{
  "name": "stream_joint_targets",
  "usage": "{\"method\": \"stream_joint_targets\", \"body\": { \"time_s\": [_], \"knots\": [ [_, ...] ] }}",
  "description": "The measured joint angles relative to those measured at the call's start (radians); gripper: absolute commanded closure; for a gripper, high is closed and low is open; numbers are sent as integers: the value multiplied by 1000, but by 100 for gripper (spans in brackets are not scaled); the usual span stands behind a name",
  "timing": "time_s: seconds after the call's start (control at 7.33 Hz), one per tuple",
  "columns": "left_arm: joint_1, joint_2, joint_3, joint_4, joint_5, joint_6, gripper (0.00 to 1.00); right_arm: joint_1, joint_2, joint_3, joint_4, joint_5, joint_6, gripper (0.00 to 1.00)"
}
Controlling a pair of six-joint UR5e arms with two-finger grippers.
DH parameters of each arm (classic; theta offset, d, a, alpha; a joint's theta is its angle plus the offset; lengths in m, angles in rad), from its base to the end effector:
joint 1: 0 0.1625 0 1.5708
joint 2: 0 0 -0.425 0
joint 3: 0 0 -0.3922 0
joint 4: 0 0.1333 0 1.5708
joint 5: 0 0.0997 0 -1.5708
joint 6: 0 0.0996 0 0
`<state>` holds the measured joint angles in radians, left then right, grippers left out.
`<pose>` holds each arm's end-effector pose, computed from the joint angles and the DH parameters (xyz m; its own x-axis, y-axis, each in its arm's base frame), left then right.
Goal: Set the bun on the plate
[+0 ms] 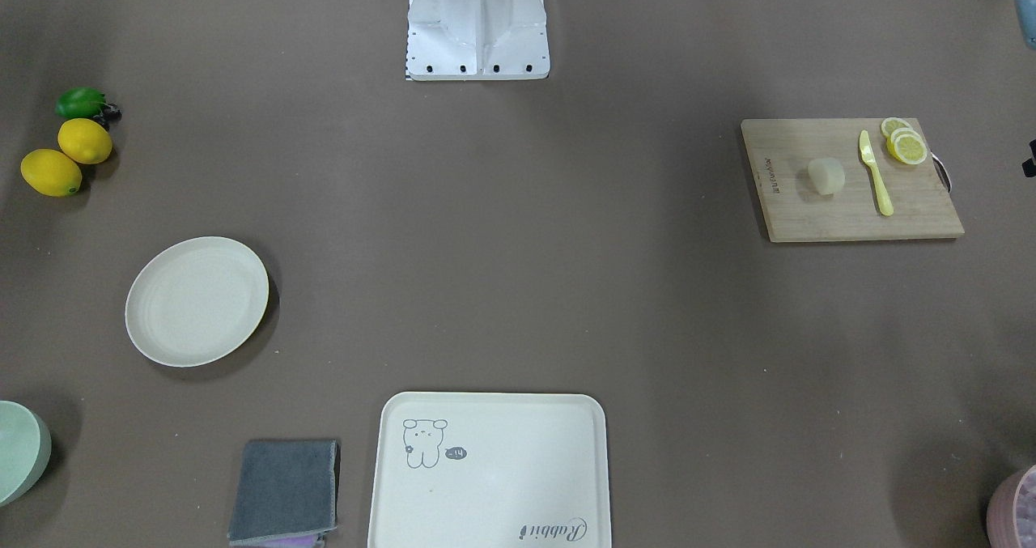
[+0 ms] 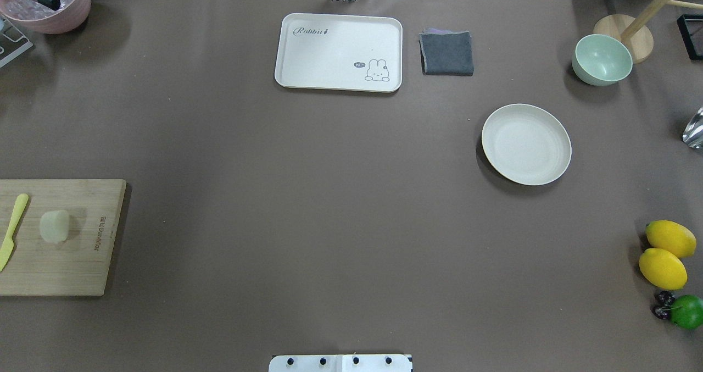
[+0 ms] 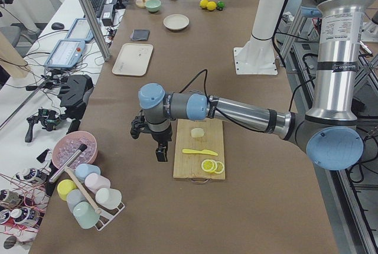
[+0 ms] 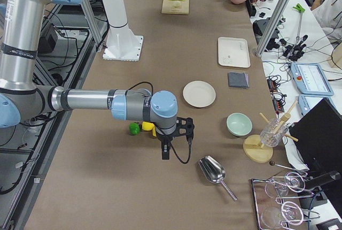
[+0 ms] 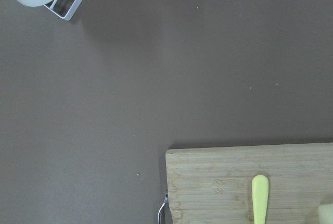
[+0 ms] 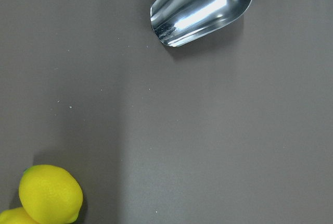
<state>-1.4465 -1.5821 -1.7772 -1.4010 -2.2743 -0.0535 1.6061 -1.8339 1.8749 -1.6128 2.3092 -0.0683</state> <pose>-0.0075 -0.4957 0.5739 0.7584 0.0721 -0.6478 -0.0834 0.9964 0.0133 0.0797 -0.3784 0.6306 0.7397 -0.0415 0.6716 0.0152 0.9989 0.0449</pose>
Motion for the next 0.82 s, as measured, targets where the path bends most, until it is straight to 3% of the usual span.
{"method": "stream_joint_targets", "body": {
  "time_s": [0.82],
  "knots": [
    [48,1,-81,-45,-7,-3,3,10,11,56,2,-23,-7,0]
  ]
}}
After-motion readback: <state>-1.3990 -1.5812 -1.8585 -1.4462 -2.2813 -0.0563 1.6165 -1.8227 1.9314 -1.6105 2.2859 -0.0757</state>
